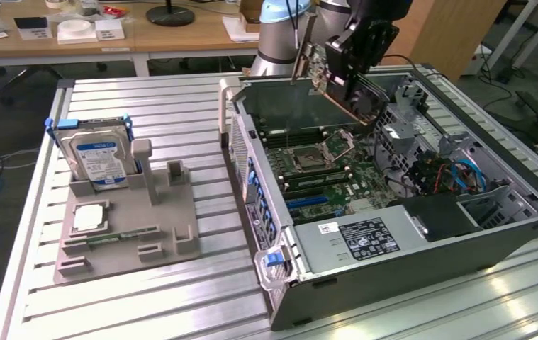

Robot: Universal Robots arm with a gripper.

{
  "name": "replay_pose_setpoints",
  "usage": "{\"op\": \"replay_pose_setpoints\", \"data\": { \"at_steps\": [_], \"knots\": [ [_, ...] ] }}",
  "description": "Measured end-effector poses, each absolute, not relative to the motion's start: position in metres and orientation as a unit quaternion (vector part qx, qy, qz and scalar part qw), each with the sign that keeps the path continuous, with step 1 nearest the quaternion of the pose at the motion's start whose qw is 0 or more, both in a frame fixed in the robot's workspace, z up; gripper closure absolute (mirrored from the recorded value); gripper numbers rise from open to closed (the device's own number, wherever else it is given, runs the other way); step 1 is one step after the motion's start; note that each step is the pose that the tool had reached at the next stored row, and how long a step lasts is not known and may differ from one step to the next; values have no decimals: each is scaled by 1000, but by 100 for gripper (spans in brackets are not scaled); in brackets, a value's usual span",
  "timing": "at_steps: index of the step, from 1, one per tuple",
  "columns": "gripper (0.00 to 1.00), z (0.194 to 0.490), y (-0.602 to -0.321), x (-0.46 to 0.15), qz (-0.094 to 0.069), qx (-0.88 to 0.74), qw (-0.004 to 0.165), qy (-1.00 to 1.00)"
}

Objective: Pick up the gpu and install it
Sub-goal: 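Insert the gpu into the slot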

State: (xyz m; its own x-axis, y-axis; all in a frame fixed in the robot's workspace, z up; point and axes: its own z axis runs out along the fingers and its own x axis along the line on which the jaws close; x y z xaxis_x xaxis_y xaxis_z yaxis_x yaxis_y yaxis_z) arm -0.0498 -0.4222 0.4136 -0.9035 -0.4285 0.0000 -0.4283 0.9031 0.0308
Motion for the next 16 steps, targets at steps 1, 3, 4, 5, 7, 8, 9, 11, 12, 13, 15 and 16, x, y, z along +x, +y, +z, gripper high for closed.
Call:
{"op": "replay_pose_setpoints", "data": {
  "at_steps": [1, 3, 4, 5, 7, 8, 9, 11, 12, 13, 15, 16],
  "knots": [
    [72, 414, -422, -50, -15, 226, 3, -974],
    [72, 414, -422, -50, -15, 240, 4, -971],
    [72, 414, -422, -50, -15, 247, 4, -969],
    [72, 414, -422, -50, -15, 253, 4, -967],
    [72, 414, -422, -50, -15, 266, 4, -964],
    [72, 414, -422, -50, -15, 272, 4, -962],
    [72, 414, -422, -50, -15, 278, 4, -961],
    [72, 413, -423, -50, -15, 289, 4, -957],
    [72, 413, -423, -50, -15, 295, 5, -955],
    [72, 413, -423, -50, -15, 302, 5, -953],
    [72, 413, -423, -50, -15, 316, 5, -949],
    [72, 413, -423, -50, -15, 323, 5, -946]
  ]
}}
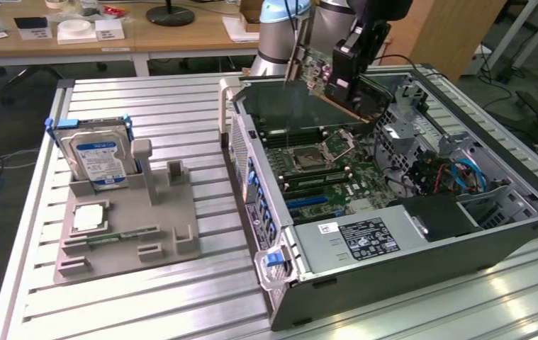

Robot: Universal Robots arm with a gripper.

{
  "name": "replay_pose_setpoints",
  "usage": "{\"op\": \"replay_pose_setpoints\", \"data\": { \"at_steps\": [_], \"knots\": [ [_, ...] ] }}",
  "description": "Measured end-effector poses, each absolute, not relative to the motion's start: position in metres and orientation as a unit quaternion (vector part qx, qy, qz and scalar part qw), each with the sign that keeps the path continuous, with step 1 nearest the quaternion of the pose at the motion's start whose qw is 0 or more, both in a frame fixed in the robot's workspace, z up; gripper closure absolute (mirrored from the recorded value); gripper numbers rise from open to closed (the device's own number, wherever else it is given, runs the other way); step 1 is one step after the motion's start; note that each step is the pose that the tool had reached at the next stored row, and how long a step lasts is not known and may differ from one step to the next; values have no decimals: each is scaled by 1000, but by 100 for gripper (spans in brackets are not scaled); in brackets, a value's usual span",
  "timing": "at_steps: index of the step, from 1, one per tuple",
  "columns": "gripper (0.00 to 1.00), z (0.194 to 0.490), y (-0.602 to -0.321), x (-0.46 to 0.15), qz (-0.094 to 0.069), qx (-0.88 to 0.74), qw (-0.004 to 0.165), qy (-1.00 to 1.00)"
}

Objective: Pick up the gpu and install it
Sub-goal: 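Insert the gpu into the slot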

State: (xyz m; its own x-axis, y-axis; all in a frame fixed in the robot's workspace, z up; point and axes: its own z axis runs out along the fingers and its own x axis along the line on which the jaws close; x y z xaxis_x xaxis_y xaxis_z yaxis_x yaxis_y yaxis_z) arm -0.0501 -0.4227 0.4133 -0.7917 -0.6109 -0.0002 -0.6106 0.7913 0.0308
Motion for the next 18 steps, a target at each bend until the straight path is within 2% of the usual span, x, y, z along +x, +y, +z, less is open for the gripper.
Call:
{"op": "replay_pose_setpoints", "data": {
  "at_steps": [18],
  "knots": [
    [72, 413, -424, -50, -14, 436, 7, -900]
  ]
}}
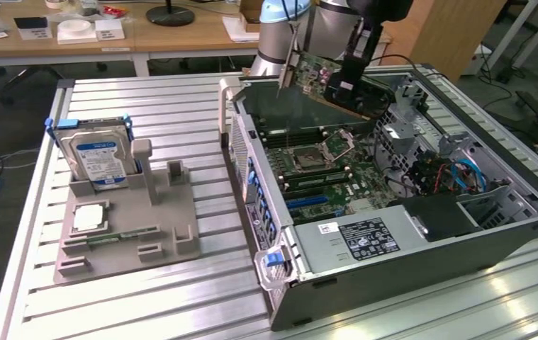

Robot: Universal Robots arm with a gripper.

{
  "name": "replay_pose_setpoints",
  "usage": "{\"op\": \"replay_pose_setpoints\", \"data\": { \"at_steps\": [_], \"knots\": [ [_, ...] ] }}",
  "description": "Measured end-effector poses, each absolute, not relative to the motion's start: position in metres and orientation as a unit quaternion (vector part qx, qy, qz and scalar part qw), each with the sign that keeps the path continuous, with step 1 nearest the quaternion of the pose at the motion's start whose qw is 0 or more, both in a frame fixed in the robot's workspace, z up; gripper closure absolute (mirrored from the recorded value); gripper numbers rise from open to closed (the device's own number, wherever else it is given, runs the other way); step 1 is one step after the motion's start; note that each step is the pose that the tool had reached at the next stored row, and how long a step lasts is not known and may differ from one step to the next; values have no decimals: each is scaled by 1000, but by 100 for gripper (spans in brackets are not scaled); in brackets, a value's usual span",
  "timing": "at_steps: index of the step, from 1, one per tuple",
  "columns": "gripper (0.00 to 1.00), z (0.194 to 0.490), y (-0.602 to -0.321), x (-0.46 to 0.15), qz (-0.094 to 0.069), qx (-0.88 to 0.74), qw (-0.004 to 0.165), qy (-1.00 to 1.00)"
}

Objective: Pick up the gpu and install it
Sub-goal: 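Insert the gpu into the slot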

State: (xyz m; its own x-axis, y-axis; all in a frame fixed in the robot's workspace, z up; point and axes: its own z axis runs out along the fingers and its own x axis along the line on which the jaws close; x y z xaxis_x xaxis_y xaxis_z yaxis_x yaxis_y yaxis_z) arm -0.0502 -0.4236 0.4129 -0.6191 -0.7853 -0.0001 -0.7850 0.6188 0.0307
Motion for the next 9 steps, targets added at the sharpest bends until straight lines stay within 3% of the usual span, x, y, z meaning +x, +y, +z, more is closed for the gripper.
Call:
{"op": "replay_pose_setpoints", "data": {
  "at_steps": [9],
  "knots": [
    [72, 413, -424, -50, -13, 494, 8, -869]
  ]
}}
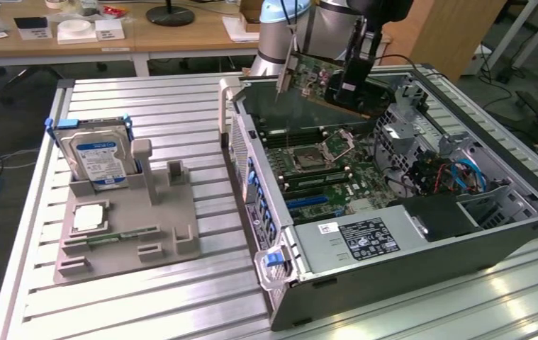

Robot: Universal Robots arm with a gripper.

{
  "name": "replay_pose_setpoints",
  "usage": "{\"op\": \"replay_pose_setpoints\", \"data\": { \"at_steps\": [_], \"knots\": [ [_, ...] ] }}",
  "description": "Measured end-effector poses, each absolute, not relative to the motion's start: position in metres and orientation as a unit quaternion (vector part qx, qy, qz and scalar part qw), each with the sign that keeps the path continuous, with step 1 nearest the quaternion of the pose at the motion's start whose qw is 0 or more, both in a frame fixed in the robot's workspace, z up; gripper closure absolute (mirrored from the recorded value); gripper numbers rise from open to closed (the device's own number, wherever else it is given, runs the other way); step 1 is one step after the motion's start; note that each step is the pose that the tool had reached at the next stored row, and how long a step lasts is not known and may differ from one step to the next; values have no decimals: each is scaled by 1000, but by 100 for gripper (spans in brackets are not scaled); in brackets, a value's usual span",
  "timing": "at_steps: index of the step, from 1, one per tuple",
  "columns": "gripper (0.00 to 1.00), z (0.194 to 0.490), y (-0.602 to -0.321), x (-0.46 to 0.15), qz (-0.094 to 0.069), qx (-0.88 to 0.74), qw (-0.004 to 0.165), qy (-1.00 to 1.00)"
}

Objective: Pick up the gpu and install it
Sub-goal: 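Insert the gpu into the slot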

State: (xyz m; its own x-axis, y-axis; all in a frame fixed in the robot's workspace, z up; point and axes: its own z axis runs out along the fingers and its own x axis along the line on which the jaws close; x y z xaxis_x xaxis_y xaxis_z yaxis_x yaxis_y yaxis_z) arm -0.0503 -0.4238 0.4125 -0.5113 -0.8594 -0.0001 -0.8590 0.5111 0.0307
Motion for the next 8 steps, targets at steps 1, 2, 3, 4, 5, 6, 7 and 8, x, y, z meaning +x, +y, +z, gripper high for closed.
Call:
{"op": "replay_pose_setpoints", "data": {
  "at_steps": [1, 2, 3, 4, 5, 6, 7, 8],
  "knots": [
    [72, 412, -424, -50, -13, 501, 8, -866],
    [72, 412, -424, -50, -13, 507, 8, -862],
    [72, 412, -424, -50, -13, 514, 8, -858],
    [72, 412, -424, -50, -13, 521, 8, -854],
    [72, 412, -424, -50, -13, 528, 8, -849],
    [72, 412, -424, -50, -13, 536, 8, -844],
    [72, 412, -424, -50, -13, 543, 8, -840],
    [72, 412, -424, -50, -13, 550, 8, -835]
  ]
}}
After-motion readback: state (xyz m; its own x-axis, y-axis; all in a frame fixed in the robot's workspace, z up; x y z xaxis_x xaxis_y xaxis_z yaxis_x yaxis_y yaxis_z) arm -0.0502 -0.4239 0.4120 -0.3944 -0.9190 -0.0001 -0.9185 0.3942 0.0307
